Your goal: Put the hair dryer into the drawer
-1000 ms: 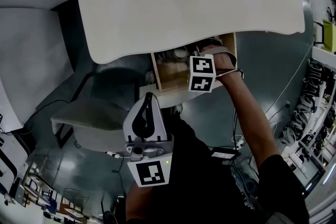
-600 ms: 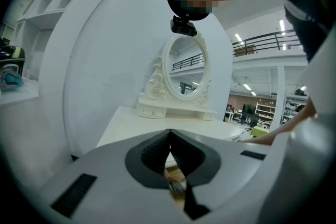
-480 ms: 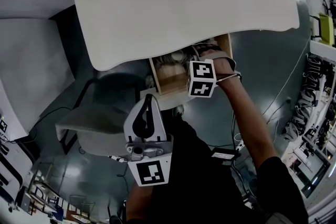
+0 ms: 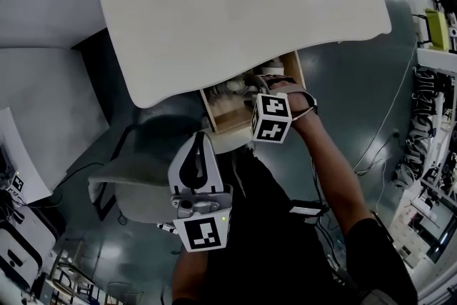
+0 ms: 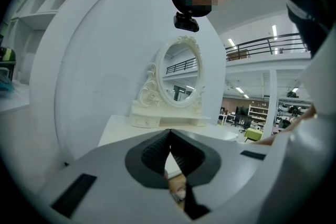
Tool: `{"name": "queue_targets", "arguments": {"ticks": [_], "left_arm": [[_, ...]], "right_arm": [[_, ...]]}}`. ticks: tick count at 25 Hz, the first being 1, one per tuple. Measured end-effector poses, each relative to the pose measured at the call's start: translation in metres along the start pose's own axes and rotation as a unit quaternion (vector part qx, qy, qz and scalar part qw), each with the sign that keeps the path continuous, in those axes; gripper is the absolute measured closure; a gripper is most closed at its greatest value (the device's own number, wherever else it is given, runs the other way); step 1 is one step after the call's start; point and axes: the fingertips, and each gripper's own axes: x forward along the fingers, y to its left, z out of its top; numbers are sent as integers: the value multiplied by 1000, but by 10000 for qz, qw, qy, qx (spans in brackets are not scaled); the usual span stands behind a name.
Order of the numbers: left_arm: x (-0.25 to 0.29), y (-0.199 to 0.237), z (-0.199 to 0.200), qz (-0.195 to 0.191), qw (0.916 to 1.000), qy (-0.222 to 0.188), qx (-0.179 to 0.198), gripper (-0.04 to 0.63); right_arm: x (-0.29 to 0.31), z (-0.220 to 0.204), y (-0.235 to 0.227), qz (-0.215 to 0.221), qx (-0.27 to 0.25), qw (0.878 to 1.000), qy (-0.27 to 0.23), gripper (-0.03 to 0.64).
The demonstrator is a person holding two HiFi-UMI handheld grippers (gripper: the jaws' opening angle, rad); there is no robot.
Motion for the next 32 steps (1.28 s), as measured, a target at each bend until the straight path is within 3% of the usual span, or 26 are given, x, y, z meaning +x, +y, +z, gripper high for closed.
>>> {"name": "queue_targets", "arguments": {"ticks": [4, 8, 15, 21, 27, 32], "left_arm": [[-6, -10, 8, -45, 10000, -23, 2, 572], [-14, -15, 17, -170, 9995, -242, 134, 572], [-21, -34, 28, -163, 9995, -113, 226, 572], [-22, -45, 40, 92, 9996, -106, 225, 572], [-18, -55, 56, 465, 9987, -179, 65, 572], [-13, -62, 65, 726, 9971, -224, 43, 572]], "right_arm": [[-15, -1, 8, -91, 365, 9990, -242, 476], [-23, -1, 16, -162, 680, 9969, -351, 501], [-38, -4, 12, -336, 1181, 9902, -664, 564], [-52, -4, 9, -308, 1555, 9829, -941, 575], [-81, -3, 2, -490, 2184, 9637, -1459, 583], [-106, -2, 1, -471, 2301, 9550, -1812, 584]]}}
